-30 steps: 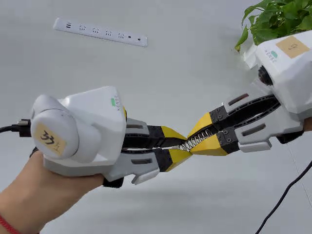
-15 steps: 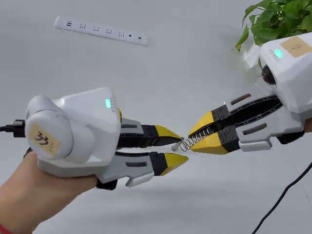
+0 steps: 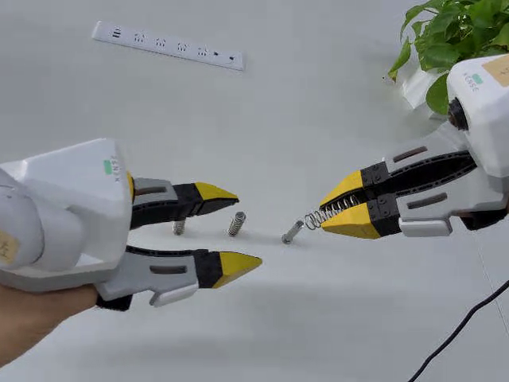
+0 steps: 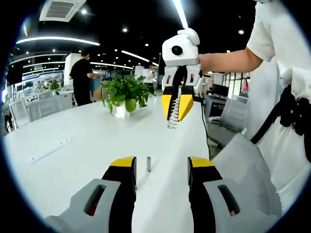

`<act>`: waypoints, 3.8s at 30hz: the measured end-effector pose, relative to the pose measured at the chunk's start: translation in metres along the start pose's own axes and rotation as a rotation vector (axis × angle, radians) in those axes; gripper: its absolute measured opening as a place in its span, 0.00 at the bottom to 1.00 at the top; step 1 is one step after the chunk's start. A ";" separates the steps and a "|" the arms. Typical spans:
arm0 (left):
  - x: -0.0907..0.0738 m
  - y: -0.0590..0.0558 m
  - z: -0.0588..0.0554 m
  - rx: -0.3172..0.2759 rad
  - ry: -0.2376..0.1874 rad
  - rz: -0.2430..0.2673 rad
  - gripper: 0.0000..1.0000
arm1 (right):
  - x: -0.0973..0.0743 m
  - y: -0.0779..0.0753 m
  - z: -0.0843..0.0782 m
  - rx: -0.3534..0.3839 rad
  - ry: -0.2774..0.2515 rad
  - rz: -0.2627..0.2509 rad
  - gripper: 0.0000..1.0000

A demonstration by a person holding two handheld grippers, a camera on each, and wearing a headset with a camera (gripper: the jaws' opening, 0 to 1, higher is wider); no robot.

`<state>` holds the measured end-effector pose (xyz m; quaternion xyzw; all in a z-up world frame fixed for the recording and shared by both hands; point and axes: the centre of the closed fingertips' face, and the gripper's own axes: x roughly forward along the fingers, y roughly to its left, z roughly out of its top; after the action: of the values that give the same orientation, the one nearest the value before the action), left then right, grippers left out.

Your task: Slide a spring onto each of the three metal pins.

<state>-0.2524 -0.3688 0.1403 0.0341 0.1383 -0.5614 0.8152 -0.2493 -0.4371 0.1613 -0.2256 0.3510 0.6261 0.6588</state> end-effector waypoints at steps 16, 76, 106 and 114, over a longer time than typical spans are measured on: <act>-0.035 0.026 -0.032 0.007 0.060 0.095 0.69 | 0.004 -0.044 -0.038 0.058 0.120 -0.123 0.07; -0.038 0.037 -0.067 -0.080 0.085 0.098 0.94 | 0.069 -0.076 -0.102 -0.094 0.444 -0.063 0.07; -0.035 0.030 -0.070 -0.105 0.071 0.077 0.92 | 0.076 -0.072 -0.101 -0.098 0.450 -0.048 0.07; -0.034 0.029 -0.071 -0.110 0.072 0.073 0.91 | 0.076 -0.072 -0.102 -0.095 0.452 -0.048 0.07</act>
<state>-0.2499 -0.3129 0.0785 0.0143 0.1967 -0.5214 0.8302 -0.1988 -0.4702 0.0281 -0.3990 0.4542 0.5598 0.5667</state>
